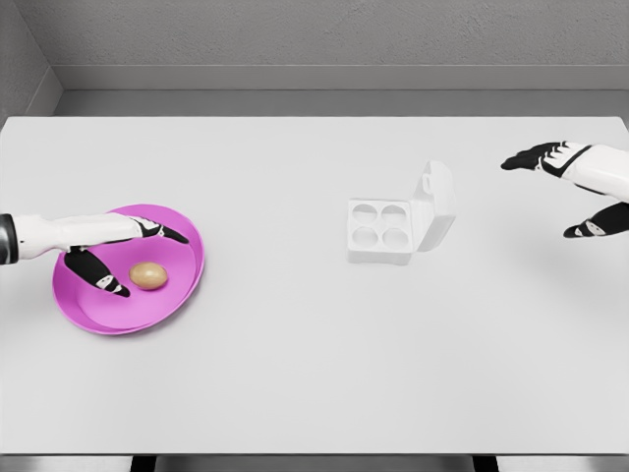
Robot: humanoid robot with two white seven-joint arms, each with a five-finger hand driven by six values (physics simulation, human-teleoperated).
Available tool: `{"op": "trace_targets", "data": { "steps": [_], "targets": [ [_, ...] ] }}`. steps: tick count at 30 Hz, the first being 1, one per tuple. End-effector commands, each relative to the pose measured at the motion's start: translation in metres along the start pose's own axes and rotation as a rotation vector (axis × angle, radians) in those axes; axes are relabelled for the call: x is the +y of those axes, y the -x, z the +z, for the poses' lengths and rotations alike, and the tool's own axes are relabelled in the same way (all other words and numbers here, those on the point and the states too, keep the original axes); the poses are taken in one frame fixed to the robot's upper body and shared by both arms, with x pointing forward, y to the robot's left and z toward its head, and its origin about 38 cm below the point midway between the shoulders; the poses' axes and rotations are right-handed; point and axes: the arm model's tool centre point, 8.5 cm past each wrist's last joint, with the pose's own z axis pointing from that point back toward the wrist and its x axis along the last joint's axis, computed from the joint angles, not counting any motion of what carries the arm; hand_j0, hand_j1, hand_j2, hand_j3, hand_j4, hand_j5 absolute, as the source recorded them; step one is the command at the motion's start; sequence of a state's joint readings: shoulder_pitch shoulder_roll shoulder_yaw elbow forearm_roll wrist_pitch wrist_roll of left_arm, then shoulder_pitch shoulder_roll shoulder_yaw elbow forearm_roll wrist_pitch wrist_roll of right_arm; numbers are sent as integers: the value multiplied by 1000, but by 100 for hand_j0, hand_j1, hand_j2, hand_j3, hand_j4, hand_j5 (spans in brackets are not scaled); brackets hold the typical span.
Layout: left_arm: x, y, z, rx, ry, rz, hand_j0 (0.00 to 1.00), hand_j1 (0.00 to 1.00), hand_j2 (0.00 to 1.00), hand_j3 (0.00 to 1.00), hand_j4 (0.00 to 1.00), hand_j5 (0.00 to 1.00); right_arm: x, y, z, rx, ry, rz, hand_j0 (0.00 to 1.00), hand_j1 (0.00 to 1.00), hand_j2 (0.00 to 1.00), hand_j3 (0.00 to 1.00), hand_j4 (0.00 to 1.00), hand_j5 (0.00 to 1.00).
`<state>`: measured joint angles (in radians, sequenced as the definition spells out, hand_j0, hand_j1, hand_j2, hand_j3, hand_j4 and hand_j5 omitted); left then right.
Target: Pack egg into the box and close the box lid
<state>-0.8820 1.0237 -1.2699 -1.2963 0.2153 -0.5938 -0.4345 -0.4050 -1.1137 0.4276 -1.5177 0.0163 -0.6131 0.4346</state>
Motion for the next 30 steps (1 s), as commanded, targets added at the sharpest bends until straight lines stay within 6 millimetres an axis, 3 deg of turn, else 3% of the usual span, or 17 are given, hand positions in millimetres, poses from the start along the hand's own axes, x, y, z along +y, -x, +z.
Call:
{"op": "trace_targets", "data": {
  "steps": [1, 7, 13, 30],
  "targets": [
    [0, 0, -1, -2, -3, 4, 91, 91, 91, 91, 91, 91, -1, 0, 0, 1, 4, -6, 100, 100, 100, 100, 100, 100],
    [-8, 1, -3, -2, 8, 17, 91, 91, 91, 91, 91, 91, -1, 0, 1, 1, 4, -6, 100, 100, 100, 100, 100, 100],
    [-9, 2, -2, -2, 10, 18, 82, 82, 82, 82, 82, 82, -1, 0, 1, 1, 5, -5, 100, 100, 100, 100, 100, 100],
    [-14, 2, 1, -11, 12, 22, 82, 82, 82, 82, 82, 82, 1, 0, 1, 1, 3, -10, 100, 100, 100, 100, 100, 100]
  ]
}}
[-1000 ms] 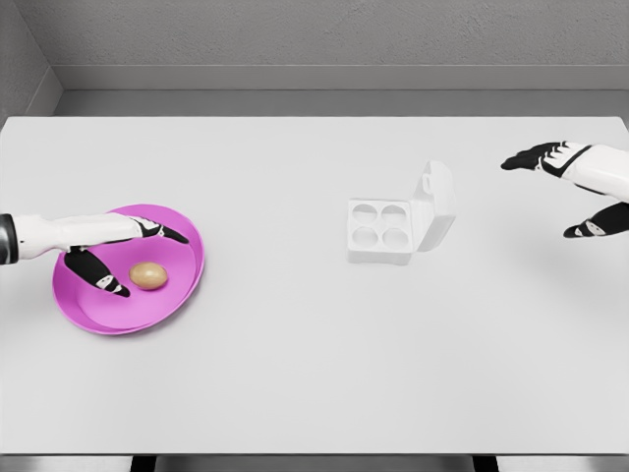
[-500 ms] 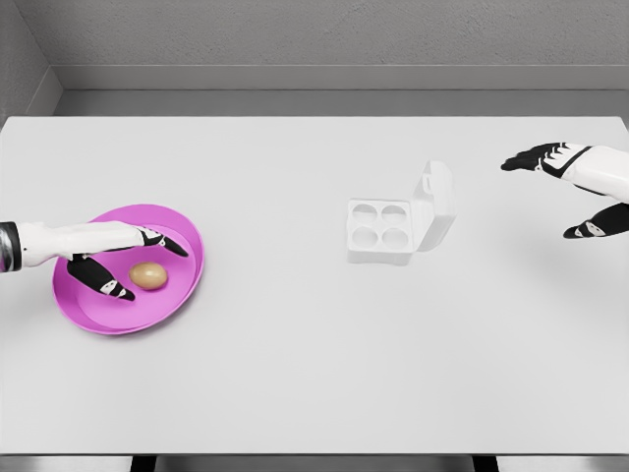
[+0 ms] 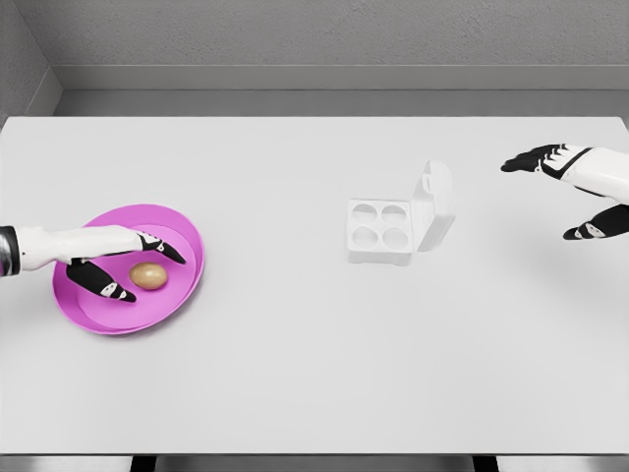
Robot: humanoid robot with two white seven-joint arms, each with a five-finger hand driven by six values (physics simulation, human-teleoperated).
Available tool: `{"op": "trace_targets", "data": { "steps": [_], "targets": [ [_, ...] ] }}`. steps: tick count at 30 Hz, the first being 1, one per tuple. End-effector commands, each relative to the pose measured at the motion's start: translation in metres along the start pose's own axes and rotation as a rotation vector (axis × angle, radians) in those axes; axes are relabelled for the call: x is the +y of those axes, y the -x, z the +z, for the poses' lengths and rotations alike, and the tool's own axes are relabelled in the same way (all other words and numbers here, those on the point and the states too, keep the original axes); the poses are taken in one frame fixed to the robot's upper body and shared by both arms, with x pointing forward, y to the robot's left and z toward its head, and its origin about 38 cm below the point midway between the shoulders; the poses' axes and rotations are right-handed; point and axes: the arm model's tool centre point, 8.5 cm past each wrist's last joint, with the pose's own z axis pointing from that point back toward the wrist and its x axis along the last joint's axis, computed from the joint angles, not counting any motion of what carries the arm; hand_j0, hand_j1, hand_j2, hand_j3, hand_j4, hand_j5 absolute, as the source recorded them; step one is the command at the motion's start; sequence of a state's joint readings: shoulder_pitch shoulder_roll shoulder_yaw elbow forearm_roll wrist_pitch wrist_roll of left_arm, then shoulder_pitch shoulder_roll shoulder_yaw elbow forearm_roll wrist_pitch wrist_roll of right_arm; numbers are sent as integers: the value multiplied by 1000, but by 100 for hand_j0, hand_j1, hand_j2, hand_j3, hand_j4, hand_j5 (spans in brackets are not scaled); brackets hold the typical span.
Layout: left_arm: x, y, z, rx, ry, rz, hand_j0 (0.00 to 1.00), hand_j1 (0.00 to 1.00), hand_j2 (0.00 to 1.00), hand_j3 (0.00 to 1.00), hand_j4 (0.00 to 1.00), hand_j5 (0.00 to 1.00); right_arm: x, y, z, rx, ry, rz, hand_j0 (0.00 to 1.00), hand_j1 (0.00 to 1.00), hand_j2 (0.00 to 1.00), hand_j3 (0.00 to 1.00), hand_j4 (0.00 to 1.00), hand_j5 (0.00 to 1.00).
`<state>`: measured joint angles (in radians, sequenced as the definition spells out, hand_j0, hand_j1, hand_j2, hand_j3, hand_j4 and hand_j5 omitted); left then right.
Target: Pack egg into the box and close the box lid
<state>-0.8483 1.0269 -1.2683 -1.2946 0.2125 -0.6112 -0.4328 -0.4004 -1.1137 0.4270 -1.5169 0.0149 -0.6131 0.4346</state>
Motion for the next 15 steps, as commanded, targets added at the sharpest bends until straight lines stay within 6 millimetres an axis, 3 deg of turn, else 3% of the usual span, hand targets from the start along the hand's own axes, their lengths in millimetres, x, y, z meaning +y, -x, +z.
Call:
{"op": "trace_targets", "data": {
  "steps": [1, 15],
  "targets": [
    [1, 0, 1, 0, -5, 5, 82, 82, 82, 82, 82, 82, -1, 0, 1, 0, 4, -5, 100, 100, 100, 100, 100, 100],
    [1, 0, 2, 0, -10, 7, 76, 76, 76, 76, 76, 76, 2, 2, -1, 3, 9, -18, 100, 100, 100, 100, 100, 100]
  ]
}}
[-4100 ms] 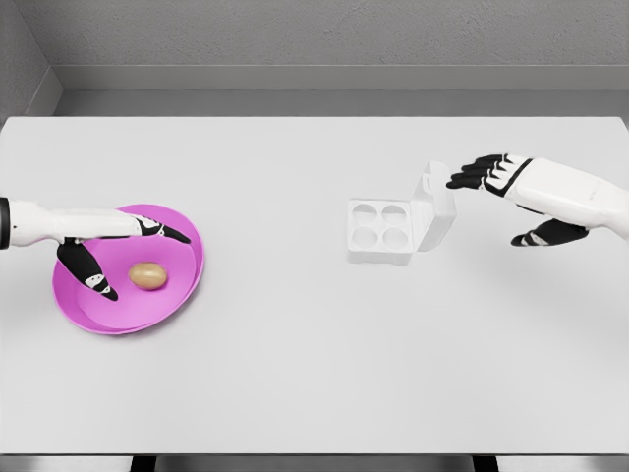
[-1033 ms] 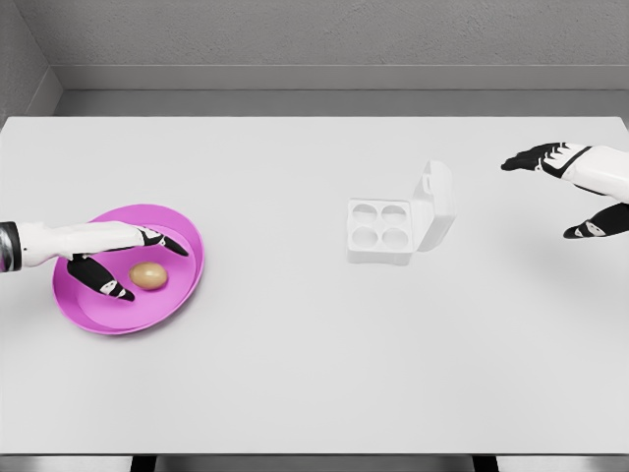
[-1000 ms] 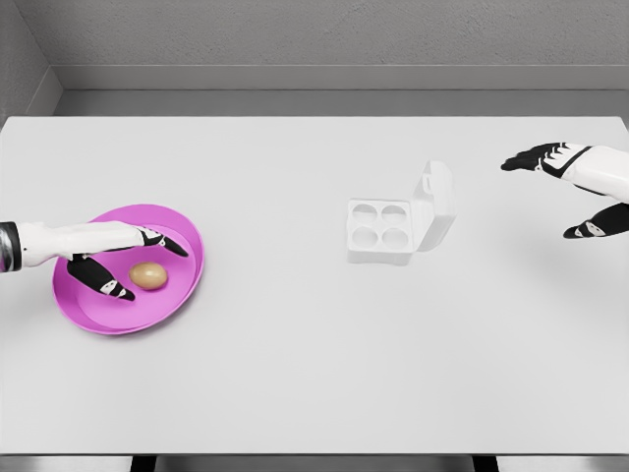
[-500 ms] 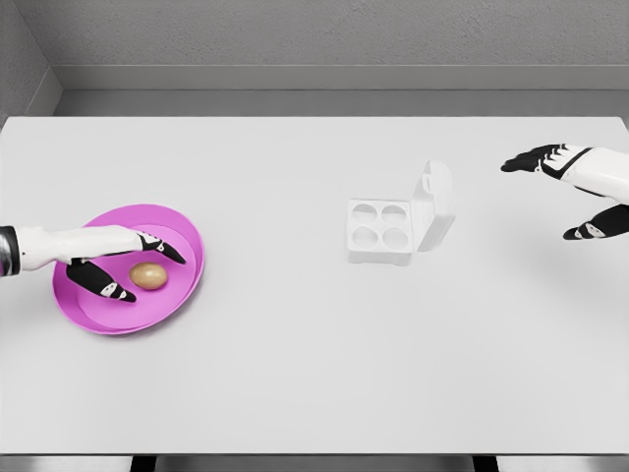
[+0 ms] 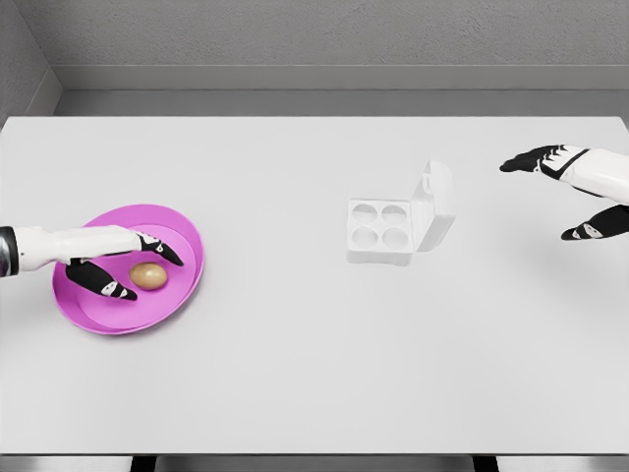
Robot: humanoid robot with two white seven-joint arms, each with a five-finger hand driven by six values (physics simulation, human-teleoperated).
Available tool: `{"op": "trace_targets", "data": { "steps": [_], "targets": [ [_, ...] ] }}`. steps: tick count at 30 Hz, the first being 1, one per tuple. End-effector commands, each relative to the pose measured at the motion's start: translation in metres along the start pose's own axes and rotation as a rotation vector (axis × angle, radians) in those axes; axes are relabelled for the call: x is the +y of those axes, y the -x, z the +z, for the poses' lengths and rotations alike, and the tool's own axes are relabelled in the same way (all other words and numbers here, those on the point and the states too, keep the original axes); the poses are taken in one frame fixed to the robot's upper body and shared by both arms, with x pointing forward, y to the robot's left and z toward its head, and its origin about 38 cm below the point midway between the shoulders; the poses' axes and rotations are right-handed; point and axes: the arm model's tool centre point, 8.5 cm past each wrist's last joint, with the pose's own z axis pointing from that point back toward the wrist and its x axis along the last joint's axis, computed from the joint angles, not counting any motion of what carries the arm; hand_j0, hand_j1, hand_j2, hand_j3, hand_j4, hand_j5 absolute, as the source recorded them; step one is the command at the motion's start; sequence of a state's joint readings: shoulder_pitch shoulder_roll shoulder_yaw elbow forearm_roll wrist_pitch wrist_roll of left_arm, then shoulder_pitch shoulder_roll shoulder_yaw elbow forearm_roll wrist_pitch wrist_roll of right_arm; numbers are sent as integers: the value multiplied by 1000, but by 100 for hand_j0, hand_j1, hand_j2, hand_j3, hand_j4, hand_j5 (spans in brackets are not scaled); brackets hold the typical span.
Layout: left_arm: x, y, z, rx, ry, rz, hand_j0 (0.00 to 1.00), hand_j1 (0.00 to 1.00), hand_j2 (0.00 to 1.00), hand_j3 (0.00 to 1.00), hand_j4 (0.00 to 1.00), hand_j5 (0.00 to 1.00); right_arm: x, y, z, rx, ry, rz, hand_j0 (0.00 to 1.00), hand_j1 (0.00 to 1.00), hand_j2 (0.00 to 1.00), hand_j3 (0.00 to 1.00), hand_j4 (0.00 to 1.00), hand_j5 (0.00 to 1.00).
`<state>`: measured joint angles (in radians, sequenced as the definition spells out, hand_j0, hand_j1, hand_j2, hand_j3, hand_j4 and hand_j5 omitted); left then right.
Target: Pack egg into the box and close the box lid
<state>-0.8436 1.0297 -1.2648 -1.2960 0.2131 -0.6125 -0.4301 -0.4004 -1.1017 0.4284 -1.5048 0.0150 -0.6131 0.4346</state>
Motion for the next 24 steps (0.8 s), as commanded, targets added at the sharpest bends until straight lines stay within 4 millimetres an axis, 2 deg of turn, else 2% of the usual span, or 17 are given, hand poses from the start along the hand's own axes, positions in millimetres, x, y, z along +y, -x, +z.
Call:
{"op": "trace_targets", "data": {
  "steps": [1, 21, 24],
  "targets": [
    [3, 0, 1, 0, -11, 3, 76, 76, 76, 76, 76, 76, -1, 0, 0, 0, 4, -5, 100, 100, 100, 100, 100, 100],
    [2, -2, -1, -8, -9, 3, 73, 73, 73, 73, 73, 73, 0, 2, 2, 7, 5, -10, 100, 100, 100, 100, 100, 100],
    [2, -2, -1, -8, -9, 3, 70, 70, 70, 70, 70, 70, 0, 4, 2, 11, 5, -12, 100, 100, 100, 100, 100, 100]
  ]
}}
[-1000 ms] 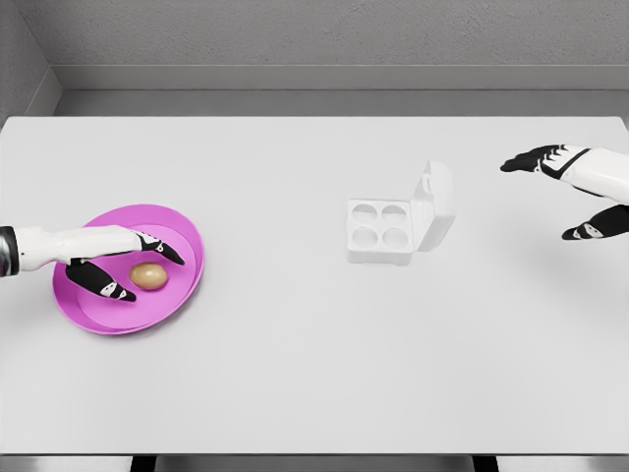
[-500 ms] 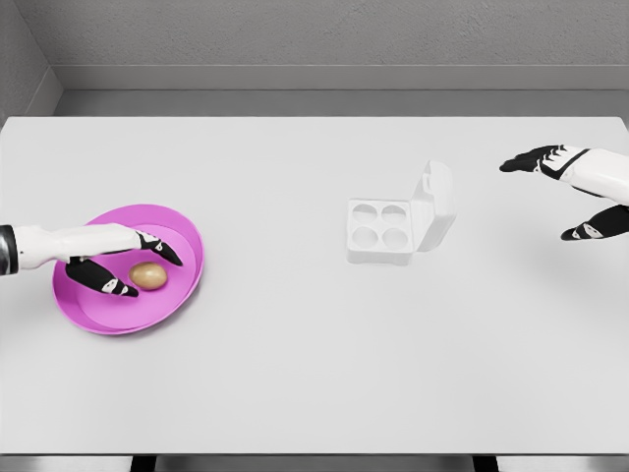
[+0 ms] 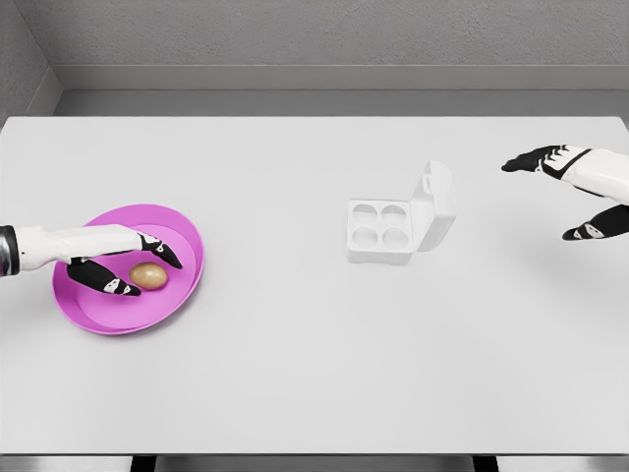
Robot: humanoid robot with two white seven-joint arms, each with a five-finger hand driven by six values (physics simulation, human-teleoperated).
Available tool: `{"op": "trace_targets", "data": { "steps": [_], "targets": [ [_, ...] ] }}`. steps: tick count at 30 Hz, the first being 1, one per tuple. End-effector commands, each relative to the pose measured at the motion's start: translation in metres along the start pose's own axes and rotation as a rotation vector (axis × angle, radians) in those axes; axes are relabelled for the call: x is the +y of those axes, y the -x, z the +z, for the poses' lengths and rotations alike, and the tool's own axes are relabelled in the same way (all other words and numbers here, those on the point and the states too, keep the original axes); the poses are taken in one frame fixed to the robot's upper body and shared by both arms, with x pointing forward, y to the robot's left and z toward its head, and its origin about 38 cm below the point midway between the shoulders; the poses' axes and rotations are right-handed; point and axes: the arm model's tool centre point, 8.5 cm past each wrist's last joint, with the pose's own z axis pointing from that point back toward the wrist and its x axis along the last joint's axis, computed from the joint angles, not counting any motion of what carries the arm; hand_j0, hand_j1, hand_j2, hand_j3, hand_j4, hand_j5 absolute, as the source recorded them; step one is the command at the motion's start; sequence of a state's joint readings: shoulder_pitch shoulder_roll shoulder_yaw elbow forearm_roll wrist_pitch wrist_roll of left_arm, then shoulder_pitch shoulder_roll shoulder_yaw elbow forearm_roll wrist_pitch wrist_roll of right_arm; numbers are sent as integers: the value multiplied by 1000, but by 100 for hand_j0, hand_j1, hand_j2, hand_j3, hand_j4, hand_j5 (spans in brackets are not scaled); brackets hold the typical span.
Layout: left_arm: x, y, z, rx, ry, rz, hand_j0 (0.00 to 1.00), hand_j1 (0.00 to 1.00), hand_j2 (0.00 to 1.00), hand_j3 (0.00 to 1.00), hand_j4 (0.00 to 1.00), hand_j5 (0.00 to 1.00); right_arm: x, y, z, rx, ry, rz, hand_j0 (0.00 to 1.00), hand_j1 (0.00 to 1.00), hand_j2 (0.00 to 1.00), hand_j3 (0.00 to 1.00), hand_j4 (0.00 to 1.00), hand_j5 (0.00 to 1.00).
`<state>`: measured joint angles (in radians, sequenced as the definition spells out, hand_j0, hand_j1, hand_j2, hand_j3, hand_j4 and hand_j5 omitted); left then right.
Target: Pack egg into the box and close the box lid
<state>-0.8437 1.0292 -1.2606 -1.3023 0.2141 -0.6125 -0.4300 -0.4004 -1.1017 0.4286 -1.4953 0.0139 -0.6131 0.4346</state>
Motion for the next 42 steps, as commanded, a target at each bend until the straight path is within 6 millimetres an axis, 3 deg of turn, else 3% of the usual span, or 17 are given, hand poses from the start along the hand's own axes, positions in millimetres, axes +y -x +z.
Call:
{"op": "trace_targets", "data": {
  "steps": [1, 16, 32, 36, 42],
  "targets": [
    [1, -1, 0, -2, -4, 5, 69, 69, 69, 69, 69, 69, -1, 1, 1, 3, 4, -6, 100, 100, 100, 100, 100, 100],
    [-1, -1, -3, -9, 0, 8, 58, 58, 58, 58, 58, 58, -1, 1, 1, 5, 4, -6, 100, 100, 100, 100, 100, 100],
    [-6, -1, -4, -9, 12, 14, 78, 78, 78, 78, 78, 78, 0, 2, 1, 6, 4, -7, 100, 100, 100, 100, 100, 100],
    [-7, 0, -3, -4, 14, 16, 78, 78, 78, 78, 78, 78, 0, 2, 2, 8, 4, -8, 100, 100, 100, 100, 100, 100],
    [-7, 2, -3, 0, 14, 17, 56, 56, 56, 56, 56, 56, 0, 2, 2, 7, 5, -9, 100, 100, 100, 100, 100, 100]
  ]
}}
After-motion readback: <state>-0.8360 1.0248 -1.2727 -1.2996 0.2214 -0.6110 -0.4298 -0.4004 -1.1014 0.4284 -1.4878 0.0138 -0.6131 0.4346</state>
